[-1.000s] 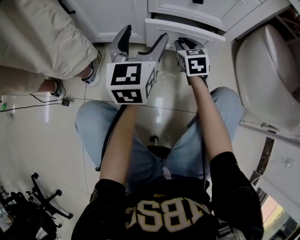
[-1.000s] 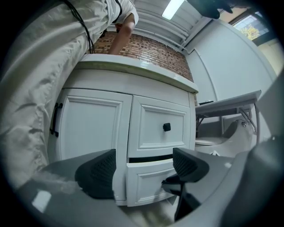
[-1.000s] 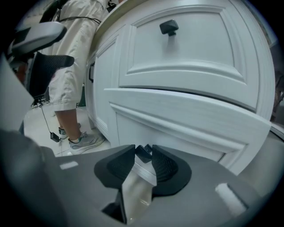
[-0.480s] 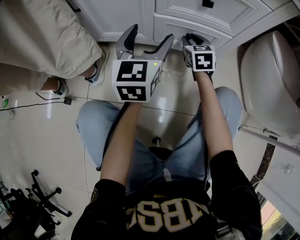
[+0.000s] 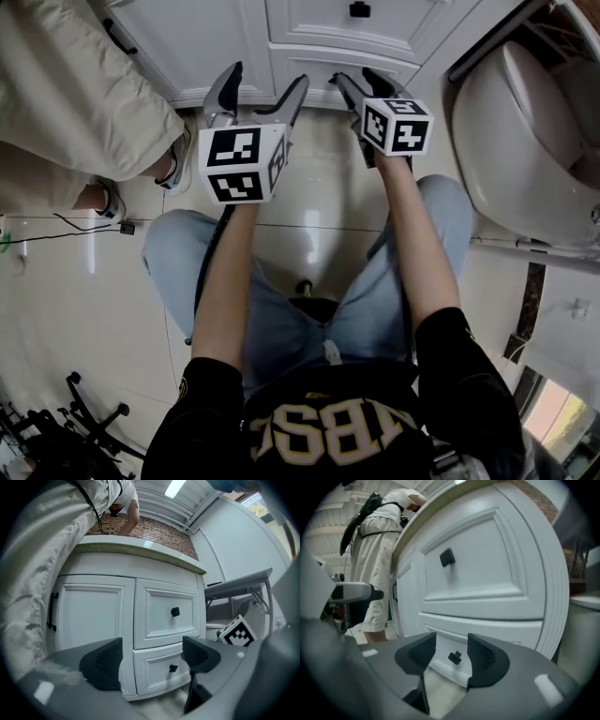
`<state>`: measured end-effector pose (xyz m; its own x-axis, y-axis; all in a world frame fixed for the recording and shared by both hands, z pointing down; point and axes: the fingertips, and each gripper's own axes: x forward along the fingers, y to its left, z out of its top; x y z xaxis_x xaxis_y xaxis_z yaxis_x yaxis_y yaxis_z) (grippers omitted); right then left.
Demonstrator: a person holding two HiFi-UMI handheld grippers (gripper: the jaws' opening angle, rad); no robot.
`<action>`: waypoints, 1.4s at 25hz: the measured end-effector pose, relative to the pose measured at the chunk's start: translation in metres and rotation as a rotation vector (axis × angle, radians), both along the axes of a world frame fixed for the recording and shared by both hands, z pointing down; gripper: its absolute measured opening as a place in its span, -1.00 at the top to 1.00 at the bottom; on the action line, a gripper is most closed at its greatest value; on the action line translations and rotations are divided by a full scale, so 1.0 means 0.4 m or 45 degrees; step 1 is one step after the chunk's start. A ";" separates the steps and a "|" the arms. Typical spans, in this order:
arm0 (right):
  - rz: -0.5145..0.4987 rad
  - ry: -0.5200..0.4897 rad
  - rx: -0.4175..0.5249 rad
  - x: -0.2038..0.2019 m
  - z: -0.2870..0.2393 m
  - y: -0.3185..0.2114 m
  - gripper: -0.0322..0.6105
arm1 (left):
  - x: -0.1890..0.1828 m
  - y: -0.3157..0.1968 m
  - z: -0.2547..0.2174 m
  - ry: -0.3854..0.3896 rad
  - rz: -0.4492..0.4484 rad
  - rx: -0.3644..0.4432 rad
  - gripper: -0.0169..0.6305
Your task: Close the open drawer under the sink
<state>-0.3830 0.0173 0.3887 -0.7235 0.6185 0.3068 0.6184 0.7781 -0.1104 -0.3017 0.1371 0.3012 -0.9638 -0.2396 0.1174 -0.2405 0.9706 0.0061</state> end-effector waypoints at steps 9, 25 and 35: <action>0.076 -0.279 -0.108 0.118 -0.203 -0.074 0.26 | 0.064 -0.030 0.008 -0.008 0.011 -0.068 -0.30; 0.325 -0.528 -0.115 0.404 -0.339 -0.225 -0.43 | 0.275 -0.070 -0.065 -0.134 0.027 -0.140 -0.30; 0.317 -0.522 -0.008 0.448 -0.333 -0.272 -0.42 | 0.288 -0.140 -0.084 -0.153 0.061 -0.081 -0.30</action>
<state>-0.2037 -0.0916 0.2556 -0.9105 0.4118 -0.0380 0.4067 0.9082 0.0983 -0.1865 0.0812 0.2675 -0.9593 -0.2817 0.0184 -0.2823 0.9554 -0.0864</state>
